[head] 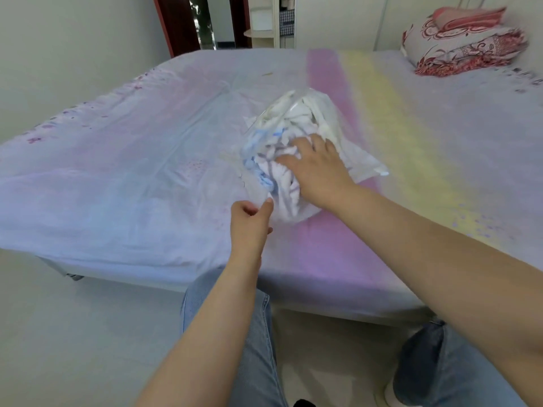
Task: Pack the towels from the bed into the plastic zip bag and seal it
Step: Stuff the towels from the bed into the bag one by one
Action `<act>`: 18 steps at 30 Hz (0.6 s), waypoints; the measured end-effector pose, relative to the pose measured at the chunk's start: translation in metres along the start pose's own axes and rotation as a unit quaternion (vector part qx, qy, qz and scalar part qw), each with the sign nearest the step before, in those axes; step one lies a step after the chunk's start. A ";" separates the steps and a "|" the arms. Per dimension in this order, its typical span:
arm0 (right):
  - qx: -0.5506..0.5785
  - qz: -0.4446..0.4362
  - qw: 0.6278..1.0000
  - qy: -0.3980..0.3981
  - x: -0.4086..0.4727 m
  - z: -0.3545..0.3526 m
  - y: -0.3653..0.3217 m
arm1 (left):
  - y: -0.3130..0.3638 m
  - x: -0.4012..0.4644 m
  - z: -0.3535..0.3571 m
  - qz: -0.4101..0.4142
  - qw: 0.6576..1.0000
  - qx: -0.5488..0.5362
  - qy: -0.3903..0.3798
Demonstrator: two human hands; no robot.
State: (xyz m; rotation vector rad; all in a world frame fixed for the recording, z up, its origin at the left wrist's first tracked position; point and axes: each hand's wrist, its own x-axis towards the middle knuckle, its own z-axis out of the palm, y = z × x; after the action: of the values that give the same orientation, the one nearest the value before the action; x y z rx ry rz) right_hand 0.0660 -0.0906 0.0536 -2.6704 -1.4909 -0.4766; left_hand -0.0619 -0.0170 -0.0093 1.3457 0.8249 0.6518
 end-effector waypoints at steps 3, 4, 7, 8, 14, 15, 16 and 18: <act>0.123 0.025 0.966 -0.226 0.003 -0.001 -0.004 | -0.013 0.005 0.009 -0.099 0.992 -0.077 -0.015; 0.200 0.021 0.947 -0.250 -0.001 -0.010 -0.006 | -0.017 0.004 0.010 -0.124 0.990 -0.054 -0.052; 0.293 0.034 0.942 -0.161 -0.016 -0.022 -0.010 | -0.021 0.004 0.007 -0.129 0.983 0.012 -0.128; 0.204 0.029 0.971 -0.124 -0.023 -0.019 -0.011 | -0.020 0.004 0.006 -0.111 0.985 0.024 -0.131; -0.054 0.052 0.978 -0.194 -0.023 -0.004 -0.022 | -0.016 0.004 0.009 0.026 0.984 0.104 -0.143; -0.046 0.058 0.973 -0.218 -0.015 -0.001 -0.025 | -0.017 0.003 0.010 0.037 0.983 0.112 -0.142; -0.037 0.068 0.970 -0.231 -0.005 0.004 -0.026 | -0.020 0.003 0.011 0.048 0.981 0.120 -0.147; -0.019 0.110 0.964 -0.240 0.018 0.014 -0.022 | -0.026 0.000 0.011 0.073 0.974 0.141 -0.163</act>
State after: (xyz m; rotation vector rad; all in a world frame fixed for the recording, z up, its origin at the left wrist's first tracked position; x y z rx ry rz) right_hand 0.0596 -0.0610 0.0435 -3.0823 -1.2432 0.1747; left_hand -0.0540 -0.0268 -0.0345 1.7309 0.5673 0.4180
